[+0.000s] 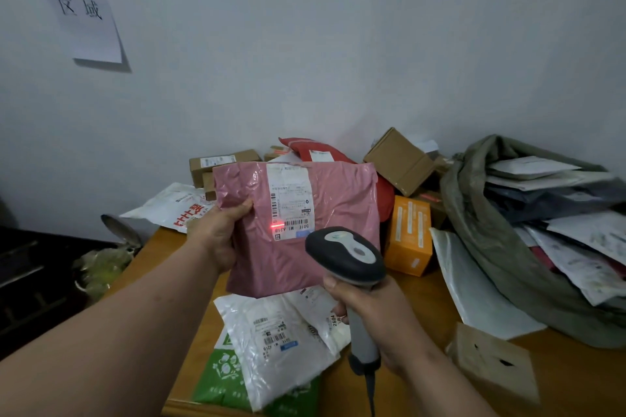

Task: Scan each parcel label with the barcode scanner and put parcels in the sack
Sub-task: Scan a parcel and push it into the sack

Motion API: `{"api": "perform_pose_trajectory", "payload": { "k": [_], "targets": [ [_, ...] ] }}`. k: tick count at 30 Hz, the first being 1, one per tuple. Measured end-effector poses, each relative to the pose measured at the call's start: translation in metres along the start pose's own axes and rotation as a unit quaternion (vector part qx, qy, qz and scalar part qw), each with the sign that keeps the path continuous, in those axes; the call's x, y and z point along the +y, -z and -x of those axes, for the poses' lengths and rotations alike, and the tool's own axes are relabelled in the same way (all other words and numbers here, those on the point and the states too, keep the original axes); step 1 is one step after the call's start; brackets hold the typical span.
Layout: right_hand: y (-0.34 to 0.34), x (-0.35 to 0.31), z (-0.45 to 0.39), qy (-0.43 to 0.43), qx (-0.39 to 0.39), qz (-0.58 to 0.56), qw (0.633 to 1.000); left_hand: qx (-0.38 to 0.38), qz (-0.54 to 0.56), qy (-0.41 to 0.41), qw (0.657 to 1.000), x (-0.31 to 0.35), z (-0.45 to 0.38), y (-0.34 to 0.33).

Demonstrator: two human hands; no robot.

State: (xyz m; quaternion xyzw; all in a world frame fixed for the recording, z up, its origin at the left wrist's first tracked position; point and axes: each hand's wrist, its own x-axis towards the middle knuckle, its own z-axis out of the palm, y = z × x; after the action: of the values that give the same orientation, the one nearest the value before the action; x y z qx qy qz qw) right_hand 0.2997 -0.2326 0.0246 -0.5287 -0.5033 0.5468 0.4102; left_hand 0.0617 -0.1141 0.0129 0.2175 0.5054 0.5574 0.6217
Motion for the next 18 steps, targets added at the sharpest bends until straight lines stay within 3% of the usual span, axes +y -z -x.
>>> {"api": "perform_pose_trajectory", "payload": {
  "k": [18],
  "targets": [
    [0.021, -0.001, 0.018, 0.008, -0.01, -0.003, 1.0, 0.006, -0.001, -0.016, 1.0, -0.011, 0.031, -0.023]
  ]
}}
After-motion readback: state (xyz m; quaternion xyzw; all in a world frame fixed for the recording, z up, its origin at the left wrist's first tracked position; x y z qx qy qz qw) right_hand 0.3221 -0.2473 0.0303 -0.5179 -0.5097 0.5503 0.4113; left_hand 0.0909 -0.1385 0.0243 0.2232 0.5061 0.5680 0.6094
